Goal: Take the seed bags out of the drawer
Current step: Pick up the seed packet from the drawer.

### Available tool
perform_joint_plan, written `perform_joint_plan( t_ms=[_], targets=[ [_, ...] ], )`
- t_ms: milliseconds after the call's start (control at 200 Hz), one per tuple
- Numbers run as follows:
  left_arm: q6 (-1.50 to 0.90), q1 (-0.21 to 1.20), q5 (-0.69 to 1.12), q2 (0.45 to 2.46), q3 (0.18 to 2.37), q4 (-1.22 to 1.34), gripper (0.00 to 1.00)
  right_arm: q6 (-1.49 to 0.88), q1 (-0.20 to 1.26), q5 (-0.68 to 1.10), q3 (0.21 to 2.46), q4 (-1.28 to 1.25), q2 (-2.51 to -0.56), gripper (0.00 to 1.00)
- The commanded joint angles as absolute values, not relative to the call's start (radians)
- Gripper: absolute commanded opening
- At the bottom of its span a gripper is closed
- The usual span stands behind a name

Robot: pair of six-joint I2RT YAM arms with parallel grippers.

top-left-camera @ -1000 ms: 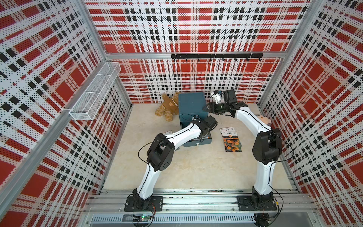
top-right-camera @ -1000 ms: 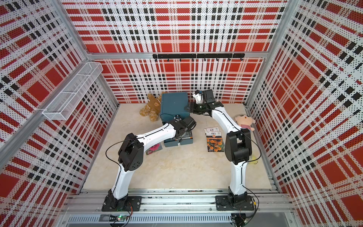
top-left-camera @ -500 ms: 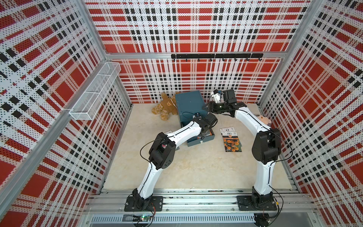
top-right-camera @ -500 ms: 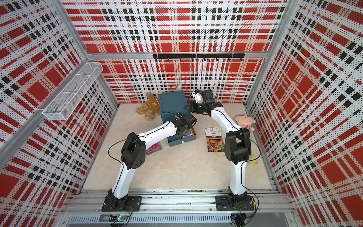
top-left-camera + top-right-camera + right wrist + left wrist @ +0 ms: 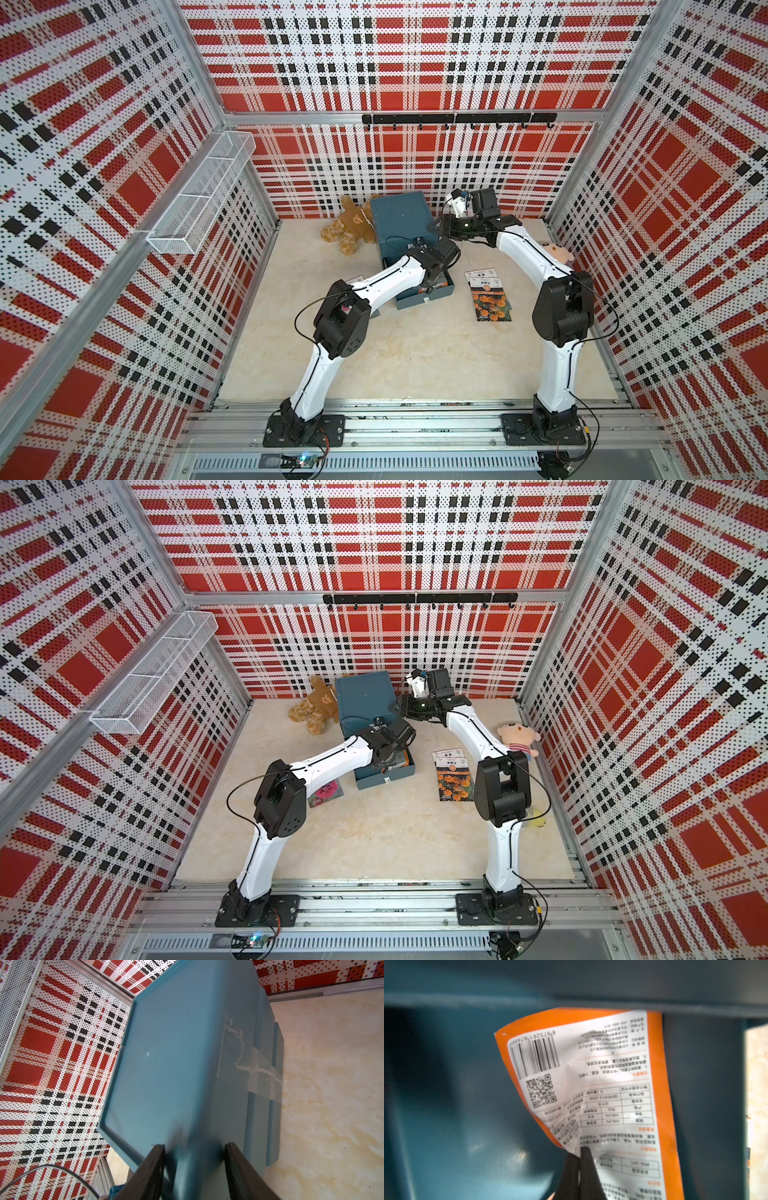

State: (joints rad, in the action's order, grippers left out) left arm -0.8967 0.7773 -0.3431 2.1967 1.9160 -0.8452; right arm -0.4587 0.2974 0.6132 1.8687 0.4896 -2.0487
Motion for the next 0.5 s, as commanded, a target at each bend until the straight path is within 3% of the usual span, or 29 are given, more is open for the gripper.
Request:
perform_joint_plan(
  t_ms=[0,496],
  targets=[
    [-0.894,0.761,-0.361,2.119,1.895,-0.806,0.00,-0.447,0.325,0.635,1.861,0.646,-2.100,0.52],
    [-0.880,0.777,-0.330,1.954,1.832,-0.808,0.00,-0.447,0.311,0.637,1.894,0.661,-2.104,0.52]
  ],
)
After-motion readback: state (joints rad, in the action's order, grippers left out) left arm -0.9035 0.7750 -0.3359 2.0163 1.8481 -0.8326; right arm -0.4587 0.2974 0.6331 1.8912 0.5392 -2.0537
